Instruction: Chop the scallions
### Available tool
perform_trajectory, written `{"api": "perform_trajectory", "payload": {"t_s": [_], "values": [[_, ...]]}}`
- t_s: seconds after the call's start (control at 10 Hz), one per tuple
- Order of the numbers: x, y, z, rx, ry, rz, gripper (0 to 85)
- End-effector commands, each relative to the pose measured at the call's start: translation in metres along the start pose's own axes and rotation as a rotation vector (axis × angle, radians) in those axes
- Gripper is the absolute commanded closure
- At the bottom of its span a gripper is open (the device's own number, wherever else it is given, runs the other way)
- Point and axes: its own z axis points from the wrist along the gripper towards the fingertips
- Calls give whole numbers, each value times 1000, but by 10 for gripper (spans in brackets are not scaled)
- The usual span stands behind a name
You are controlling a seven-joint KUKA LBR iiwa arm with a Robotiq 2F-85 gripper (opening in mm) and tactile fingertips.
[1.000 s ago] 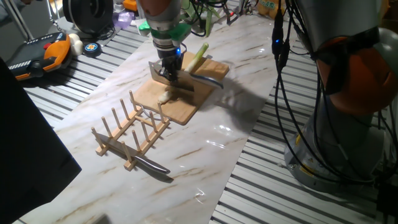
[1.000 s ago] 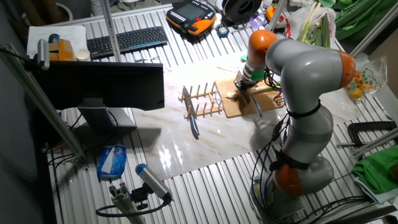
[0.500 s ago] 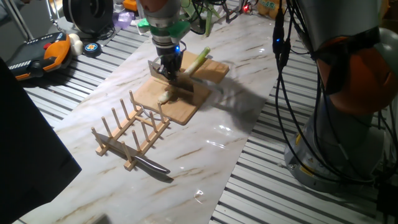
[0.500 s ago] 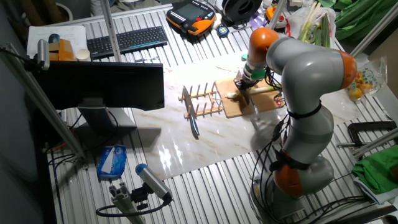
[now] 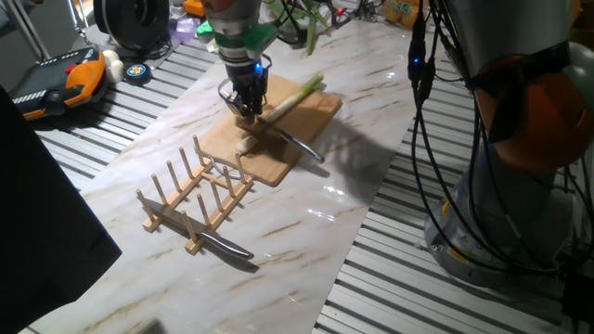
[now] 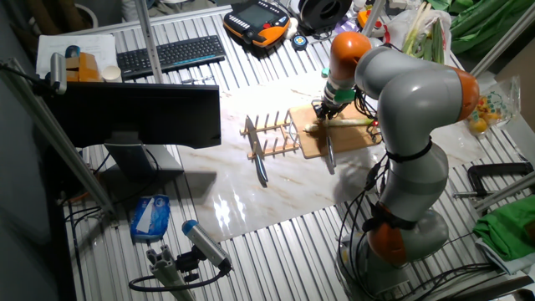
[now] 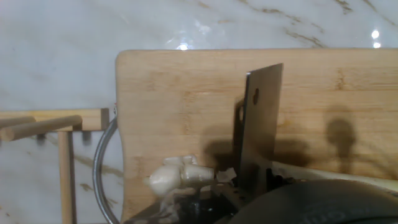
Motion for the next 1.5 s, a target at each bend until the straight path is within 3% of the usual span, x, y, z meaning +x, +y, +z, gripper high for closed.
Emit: {"api": "perform_trajectory", "payload": {"t_s": [0.0, 0.3, 0.6, 0.8, 0.9, 1.4], "values": [[0, -1, 0, 0, -1, 0, 507], [-3, -8, -13, 2, 2, -4, 503], [-4, -7, -15, 8, -2, -3, 507], [-4, -7, -16, 6, -6, -1, 807], [-3, -7, -17, 8, -14, 5, 843], [-4, -7, -19, -3, -15, 29, 843]]}}
